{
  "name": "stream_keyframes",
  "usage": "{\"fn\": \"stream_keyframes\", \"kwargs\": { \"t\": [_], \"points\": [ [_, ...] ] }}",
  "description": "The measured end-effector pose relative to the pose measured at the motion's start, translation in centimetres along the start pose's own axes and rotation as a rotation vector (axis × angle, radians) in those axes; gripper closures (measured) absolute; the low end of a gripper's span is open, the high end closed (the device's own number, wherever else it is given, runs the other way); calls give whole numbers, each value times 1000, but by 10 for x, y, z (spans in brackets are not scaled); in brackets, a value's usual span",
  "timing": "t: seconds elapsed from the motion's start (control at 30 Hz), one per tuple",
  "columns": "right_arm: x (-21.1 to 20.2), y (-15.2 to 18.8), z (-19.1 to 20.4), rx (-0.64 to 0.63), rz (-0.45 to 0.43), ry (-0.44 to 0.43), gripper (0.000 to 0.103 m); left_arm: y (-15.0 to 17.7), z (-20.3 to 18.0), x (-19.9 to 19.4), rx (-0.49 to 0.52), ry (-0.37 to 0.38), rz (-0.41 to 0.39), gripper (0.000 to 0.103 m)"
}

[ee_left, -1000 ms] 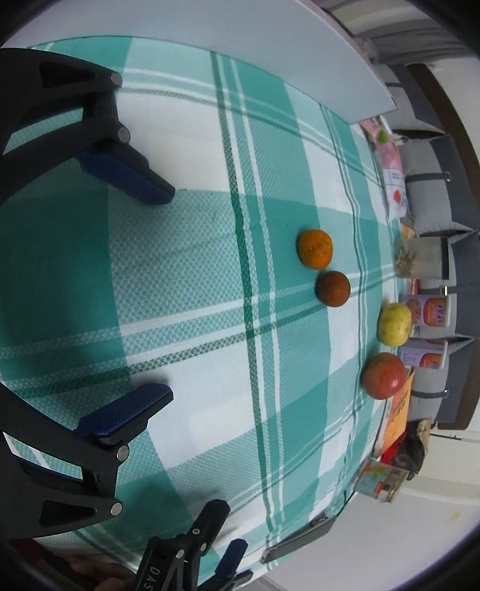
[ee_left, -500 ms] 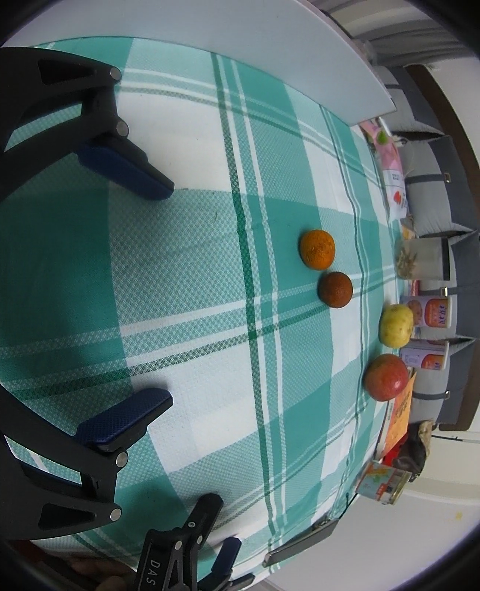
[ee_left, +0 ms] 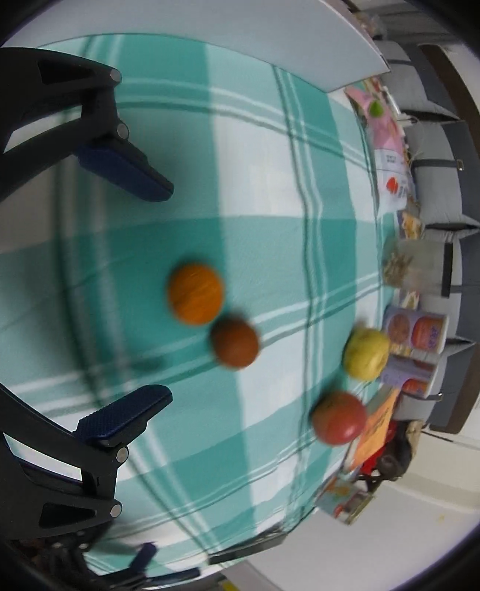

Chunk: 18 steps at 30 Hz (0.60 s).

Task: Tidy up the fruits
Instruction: 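Grasp the orange mandarin with the left tool and lift it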

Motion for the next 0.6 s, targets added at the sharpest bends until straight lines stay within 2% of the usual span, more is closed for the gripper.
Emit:
{"fn": "stream_keyframes", "kwargs": {
  "t": [0.03,0.1,0.23,0.3,0.33,0.37,0.47,0.6],
  "points": [
    [0,0,0,0,0,0,0,-2,2,2,5,6,-8,7],
    [0,0,0,0,0,0,0,-5,3,4,26,1,-15,19],
    [0,0,0,0,0,0,0,-7,2,6,76,-10,-31,29],
    [0,0,0,0,0,0,0,-6,0,6,95,-6,-41,51],
    [0,0,0,0,0,0,0,-6,-1,5,100,1,-43,58],
    [0,0,0,0,0,0,0,-6,-3,5,105,18,-43,73],
    [0,0,0,0,0,0,0,-4,-9,3,118,35,-32,73],
    [0,0,0,0,0,-1,0,8,-17,-9,98,4,-21,73]
  ]
}}
Point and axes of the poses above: each gripper's, at about its wrist camera, not at the fingertips, and x roughly the way its jaws point, z to its left, y to its underside, the point moved 2 cm from there along x, roughly the way its jaws point, and after that the axes turned 14 degrees about y, right-handed, at the moved point
